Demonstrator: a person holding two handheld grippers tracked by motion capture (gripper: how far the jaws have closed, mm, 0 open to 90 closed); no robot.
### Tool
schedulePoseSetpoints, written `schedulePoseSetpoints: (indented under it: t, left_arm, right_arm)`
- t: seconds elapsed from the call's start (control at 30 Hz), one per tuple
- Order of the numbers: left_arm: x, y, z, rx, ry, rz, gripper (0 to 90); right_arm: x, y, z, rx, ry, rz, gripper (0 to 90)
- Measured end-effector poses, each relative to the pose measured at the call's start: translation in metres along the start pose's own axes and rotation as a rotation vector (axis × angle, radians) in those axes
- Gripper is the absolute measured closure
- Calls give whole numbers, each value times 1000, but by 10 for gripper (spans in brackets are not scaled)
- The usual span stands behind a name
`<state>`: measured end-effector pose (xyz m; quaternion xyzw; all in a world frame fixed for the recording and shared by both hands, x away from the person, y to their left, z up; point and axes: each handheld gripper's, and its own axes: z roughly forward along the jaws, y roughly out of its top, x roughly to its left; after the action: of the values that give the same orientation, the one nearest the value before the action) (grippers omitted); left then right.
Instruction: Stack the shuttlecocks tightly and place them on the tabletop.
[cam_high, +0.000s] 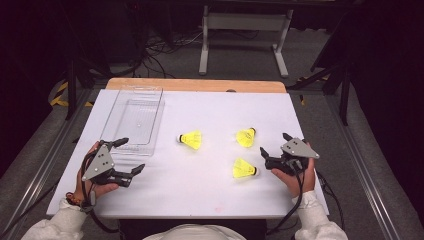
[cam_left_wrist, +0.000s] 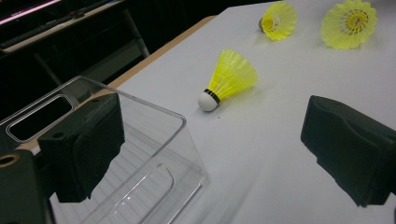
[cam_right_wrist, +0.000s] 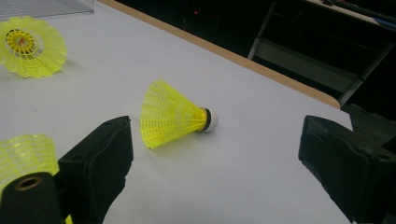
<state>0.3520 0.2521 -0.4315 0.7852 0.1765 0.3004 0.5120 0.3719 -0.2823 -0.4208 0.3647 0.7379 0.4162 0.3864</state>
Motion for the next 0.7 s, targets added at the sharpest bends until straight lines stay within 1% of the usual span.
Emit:
schedulePoseSetpoints:
  t: [0.1,0.13,0.23,0.3,0.33,0.37,0.47,0.63,0.7]
  left_arm:
    - [-1,-4,-4,5,7,-2,70]
    - [-2,-6,-5,2,9,-16,71]
    - [-2,-8,-7,-3,3,-29,73]
    - [-2,-11,-10,1,7,-25,72]
    - [-2,-12,-11,-2,1,-38,71]
    - [-2,-13,-12,0,7,-38,71]
    - [-3,-17,-15,-4,2,-61,69]
    - [-4,-20,-20,-3,-1,-70,68]
    - [-4,-20,-21,-8,-2,-76,69]
  right_arm:
    - [1,2,-2,-2,-5,-6,111]
    - [1,3,-3,-4,-10,-9,111]
    - [1,5,-4,-6,-9,-2,112]
    - [2,8,-6,-14,-9,8,116]
    - [3,9,-7,-15,-5,11,117]
    - [4,10,-8,-16,-2,13,119]
    - [9,15,-10,-20,1,5,125]
    - [18,24,-15,-23,18,3,152]
    - [20,25,-15,-20,22,3,159]
